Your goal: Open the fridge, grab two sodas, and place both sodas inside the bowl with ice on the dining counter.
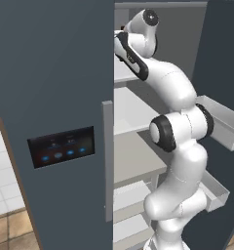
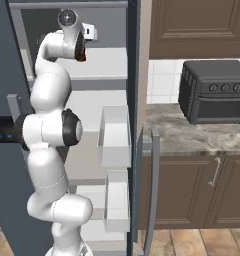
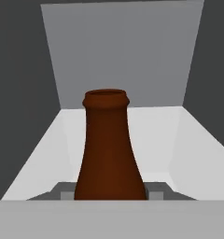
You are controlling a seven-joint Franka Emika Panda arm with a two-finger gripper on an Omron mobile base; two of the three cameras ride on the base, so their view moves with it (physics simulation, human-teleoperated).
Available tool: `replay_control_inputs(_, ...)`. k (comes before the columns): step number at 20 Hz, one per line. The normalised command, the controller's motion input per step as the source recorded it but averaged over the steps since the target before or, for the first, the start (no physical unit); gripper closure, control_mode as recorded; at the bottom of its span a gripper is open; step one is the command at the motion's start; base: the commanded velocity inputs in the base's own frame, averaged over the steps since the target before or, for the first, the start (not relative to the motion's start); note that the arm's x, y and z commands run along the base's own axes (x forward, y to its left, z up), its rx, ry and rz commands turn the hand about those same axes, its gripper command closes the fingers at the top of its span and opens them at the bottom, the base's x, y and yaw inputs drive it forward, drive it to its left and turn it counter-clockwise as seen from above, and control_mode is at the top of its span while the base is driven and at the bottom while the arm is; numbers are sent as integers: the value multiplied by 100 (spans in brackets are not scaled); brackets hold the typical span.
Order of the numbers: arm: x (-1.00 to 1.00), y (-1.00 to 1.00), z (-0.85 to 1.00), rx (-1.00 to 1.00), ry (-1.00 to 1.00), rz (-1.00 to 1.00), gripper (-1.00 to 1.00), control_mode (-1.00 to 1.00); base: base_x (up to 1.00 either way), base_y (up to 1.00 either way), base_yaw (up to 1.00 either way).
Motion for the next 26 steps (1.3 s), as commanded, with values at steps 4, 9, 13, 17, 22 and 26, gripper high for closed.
replay_control_inputs(4, -100, -41, 24, 8, -2, 0, 100, -100, 0, 0, 0)
replay_control_inputs(9, -100, -26, 5, 1, -16, 7, 100, -100, 0, 0, 0)
replay_control_inputs(13, -100, 3, 0, 0, -11, 3, 100, -100, 0, 0, 0)
replay_control_inputs(17, -100, 24, 0, 0, -1, 0, 100, -100, 0, 0, 0)
replay_control_inputs(22, -100, 5, 0, 0, 0, 0, 100, -100, 0, 0, 0)
replay_control_inputs(26, -100, 0, -1, 0, 0, 1, 100, -100, 0, 0, 0)
